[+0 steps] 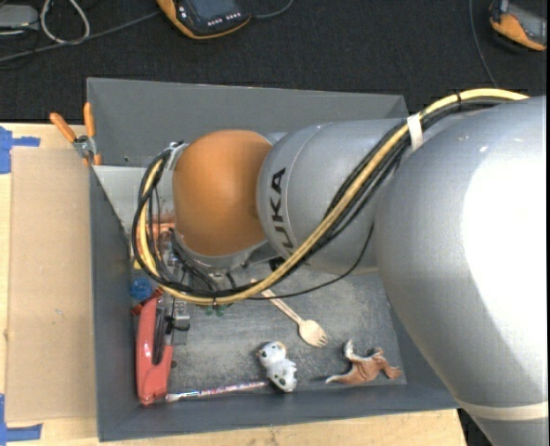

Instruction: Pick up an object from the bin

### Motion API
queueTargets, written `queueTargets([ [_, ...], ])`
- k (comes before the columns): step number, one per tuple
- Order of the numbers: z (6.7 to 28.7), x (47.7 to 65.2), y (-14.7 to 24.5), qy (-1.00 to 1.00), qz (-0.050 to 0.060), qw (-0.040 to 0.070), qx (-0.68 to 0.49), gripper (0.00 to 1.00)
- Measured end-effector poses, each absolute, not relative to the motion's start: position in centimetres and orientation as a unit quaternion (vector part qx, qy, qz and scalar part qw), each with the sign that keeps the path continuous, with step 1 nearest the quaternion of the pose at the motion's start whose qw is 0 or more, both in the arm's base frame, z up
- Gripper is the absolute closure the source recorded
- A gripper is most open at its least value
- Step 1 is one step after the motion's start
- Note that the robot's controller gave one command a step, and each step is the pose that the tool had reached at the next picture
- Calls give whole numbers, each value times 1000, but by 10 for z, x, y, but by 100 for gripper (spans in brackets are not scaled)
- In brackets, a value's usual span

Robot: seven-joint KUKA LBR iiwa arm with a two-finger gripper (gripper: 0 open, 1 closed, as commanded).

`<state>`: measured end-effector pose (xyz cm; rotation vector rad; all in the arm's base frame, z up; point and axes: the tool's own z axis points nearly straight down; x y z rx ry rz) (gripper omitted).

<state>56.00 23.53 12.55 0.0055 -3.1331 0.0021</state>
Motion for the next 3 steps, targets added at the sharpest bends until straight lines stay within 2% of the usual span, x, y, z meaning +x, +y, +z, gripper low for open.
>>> queueTargets([
  [1, 130, 562, 234, -1000, 0, 1, -1, 0],
  [2, 158, 535, 220, -989, 2, 4, -145, 0],
  [3, 146, 531, 192, -991, 1, 2, -133, 0],
])
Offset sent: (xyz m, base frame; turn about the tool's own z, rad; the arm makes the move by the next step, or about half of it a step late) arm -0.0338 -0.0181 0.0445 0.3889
